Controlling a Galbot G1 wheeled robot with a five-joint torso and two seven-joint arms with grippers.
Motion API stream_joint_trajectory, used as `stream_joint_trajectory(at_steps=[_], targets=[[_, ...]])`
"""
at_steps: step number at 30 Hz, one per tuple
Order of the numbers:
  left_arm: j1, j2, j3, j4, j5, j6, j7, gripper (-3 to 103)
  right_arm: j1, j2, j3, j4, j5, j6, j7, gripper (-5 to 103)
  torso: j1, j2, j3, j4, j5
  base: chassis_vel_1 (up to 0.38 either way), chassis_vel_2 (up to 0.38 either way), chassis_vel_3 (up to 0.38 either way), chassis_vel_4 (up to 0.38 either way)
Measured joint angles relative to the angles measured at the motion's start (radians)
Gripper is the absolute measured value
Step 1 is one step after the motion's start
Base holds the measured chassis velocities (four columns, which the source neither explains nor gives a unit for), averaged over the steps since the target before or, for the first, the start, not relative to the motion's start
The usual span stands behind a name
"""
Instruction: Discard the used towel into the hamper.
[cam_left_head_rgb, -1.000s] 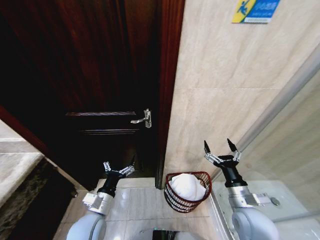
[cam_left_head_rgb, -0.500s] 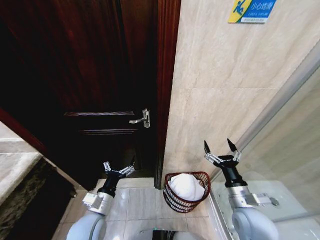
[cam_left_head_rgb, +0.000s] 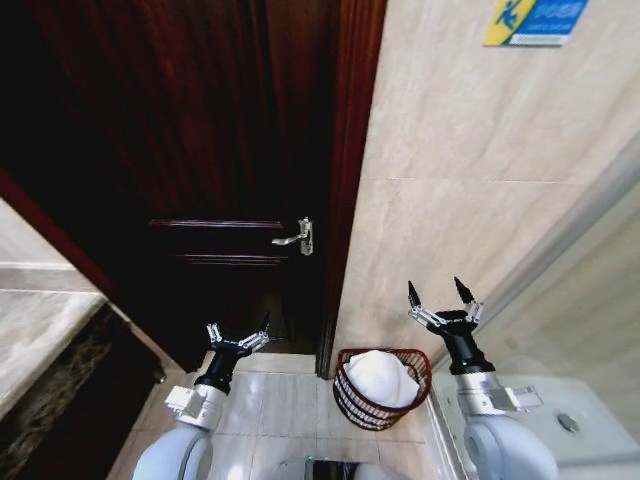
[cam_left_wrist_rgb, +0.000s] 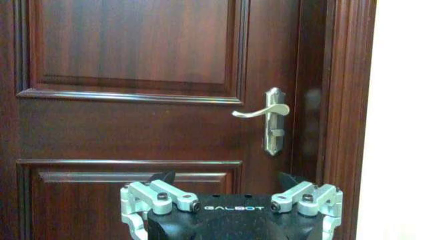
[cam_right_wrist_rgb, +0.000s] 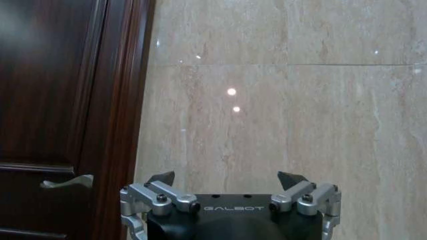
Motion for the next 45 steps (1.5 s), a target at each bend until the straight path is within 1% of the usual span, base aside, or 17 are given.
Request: stream_joint_trajectory(at_steps=[45], targets=[[0.0, 0.0, 0.0, 0.0, 0.0, 0.0, 0.0, 100, 0.0, 0.0, 0.0, 0.0, 0.0, 0.0, 0.0, 100, 0.0, 0.0, 0.0, -0.0002, 0.0, 0.0, 0.0, 0.0, 0.0]])
